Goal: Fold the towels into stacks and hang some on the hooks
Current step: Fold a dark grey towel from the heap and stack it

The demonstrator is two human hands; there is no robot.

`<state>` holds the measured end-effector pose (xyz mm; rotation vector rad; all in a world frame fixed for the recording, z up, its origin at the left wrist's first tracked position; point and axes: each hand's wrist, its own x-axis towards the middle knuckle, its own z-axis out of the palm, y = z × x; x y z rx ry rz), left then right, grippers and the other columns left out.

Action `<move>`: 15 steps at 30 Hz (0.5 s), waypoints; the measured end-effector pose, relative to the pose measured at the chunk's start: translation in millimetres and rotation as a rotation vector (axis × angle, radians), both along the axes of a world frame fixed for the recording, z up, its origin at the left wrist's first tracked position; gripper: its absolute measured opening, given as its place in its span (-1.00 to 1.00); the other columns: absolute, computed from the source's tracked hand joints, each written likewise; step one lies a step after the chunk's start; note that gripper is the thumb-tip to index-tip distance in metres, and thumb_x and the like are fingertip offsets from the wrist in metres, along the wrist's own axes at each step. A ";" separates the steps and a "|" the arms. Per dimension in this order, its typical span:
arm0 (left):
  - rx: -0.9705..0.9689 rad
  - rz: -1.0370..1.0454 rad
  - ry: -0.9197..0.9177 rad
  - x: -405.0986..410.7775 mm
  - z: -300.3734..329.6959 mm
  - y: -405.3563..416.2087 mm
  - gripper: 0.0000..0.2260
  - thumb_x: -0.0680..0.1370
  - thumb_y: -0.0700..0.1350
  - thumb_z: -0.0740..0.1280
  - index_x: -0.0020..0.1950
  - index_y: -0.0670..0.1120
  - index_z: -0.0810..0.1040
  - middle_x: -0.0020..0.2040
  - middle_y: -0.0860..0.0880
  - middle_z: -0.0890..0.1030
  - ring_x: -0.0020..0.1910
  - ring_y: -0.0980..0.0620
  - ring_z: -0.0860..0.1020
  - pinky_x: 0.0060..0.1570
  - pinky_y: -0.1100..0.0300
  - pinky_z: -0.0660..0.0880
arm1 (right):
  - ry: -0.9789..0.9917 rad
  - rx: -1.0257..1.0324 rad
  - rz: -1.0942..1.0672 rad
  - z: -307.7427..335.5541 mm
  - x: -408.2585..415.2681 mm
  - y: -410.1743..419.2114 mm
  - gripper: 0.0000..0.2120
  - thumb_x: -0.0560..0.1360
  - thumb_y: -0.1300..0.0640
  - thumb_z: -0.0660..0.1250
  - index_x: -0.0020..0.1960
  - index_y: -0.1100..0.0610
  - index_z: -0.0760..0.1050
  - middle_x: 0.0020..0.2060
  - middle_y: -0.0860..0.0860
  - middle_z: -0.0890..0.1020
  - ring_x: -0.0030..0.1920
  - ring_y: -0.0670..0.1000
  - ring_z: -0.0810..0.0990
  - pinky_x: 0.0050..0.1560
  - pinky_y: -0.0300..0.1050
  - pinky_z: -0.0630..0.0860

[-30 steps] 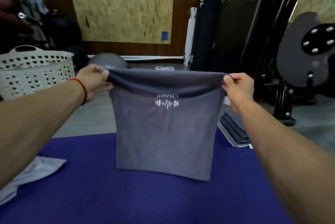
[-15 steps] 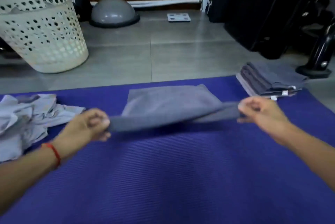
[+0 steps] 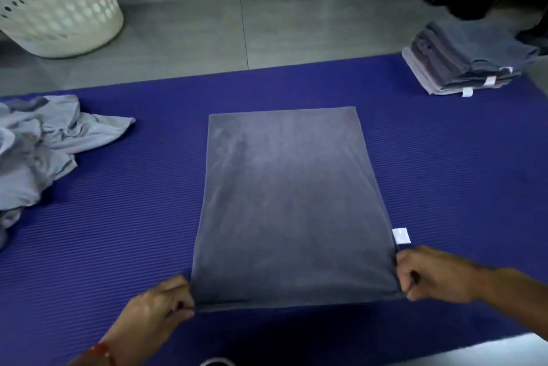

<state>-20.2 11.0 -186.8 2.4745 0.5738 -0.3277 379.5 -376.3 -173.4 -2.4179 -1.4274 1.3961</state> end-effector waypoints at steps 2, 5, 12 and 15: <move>0.010 -0.033 -0.003 -9.1 -3.4 -7.2 -0.90 0.41 0.20 0.35 -0.15 0.34 0.44 -0.03 0.36 0.46 -0.16 0.39 0.52 -0.25 0.42 0.46 | -0.020 -0.010 0.053 1.5 -3.2 -0.9 -0.78 0.35 -0.01 0.51 -0.26 -0.30 0.52 -0.03 -0.33 0.56 -0.03 -0.21 0.56 -0.02 -0.35 0.45; 0.077 -0.053 0.049 3.6 10.4 -2.0 -0.85 0.36 0.17 0.26 -0.09 0.35 0.50 -0.05 0.40 0.48 -0.19 0.42 0.50 -0.30 0.43 0.43 | 0.012 -0.108 0.112 30.0 2.7 27.9 -0.87 0.43 -0.14 0.45 -0.26 -0.32 0.56 -0.14 -0.29 0.64 -0.07 -0.22 0.60 -0.01 -0.26 0.52; -0.065 0.430 -0.045 174.1 28.5 91.1 -0.85 0.53 -0.22 0.38 0.06 -0.02 0.62 -0.14 0.03 0.66 -0.12 0.01 0.64 0.05 0.09 0.56 | -0.361 0.269 -0.424 41.7 99.6 135.7 -0.91 0.61 0.06 0.34 -0.03 -0.06 0.60 -0.06 -0.07 0.71 0.03 0.02 0.67 0.06 -0.13 0.51; -0.289 0.683 -0.035 251.0 19.8 128.6 -0.87 0.59 -0.13 0.36 0.01 -0.19 0.60 -0.20 -0.13 0.57 -0.12 -0.10 0.56 0.01 -0.07 0.61 | -0.389 0.192 -0.632 15.4 143.3 173.4 -0.71 0.60 0.01 0.34 0.29 0.06 0.55 0.23 0.07 0.63 0.27 0.15 0.57 0.32 0.02 0.46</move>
